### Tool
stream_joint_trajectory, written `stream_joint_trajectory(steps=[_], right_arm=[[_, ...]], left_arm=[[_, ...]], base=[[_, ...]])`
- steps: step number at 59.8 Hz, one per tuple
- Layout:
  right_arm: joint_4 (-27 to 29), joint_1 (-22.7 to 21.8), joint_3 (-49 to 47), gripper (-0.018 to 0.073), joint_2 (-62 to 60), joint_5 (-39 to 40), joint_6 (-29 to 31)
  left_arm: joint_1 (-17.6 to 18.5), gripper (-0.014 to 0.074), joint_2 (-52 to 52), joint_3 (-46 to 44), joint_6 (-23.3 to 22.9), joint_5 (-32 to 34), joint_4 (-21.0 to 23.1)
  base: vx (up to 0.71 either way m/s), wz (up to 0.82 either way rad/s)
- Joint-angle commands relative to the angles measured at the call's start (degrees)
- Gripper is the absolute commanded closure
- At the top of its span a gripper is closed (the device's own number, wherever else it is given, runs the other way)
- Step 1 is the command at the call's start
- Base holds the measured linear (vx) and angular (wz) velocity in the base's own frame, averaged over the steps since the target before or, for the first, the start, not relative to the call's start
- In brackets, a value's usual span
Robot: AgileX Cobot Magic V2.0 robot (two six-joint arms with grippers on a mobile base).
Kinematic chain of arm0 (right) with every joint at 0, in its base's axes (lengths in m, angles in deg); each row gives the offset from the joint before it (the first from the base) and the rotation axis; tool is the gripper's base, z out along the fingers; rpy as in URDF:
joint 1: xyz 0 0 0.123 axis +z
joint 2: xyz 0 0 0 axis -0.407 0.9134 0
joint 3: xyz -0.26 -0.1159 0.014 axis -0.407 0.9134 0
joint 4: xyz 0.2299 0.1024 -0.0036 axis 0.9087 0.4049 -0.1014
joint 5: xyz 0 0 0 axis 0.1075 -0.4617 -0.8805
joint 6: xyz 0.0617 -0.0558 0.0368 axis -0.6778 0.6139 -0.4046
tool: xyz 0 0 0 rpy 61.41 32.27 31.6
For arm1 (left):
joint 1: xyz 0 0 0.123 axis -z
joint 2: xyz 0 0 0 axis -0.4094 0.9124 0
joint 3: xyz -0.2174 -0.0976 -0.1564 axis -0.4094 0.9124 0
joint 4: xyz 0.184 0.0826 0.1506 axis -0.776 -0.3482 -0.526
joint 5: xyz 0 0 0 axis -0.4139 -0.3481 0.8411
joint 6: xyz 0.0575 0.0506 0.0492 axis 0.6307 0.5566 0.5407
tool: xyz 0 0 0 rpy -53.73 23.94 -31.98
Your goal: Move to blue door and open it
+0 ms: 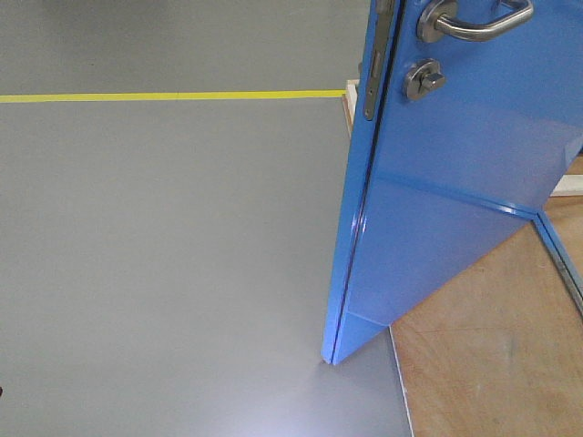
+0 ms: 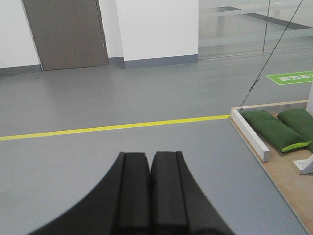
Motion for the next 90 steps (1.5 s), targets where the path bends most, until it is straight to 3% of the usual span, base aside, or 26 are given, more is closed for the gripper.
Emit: stream_joint_trajectory(steps=[1,90], right_arm=[[0.92,0.09,-1.58,0.0567,-2.19,1.65,0.53],[0.92,0.09,-1.58,0.0567,-2.19,1.52,0.53]], left_arm=[[0.44,0.0526,-0.81,0.34,-0.18,4.81,0.0],[0.44,0.0526,-0.81,0.34,-0.18,4.81,0.0]], base=[[0.0,0.0],[0.13,0.04]])
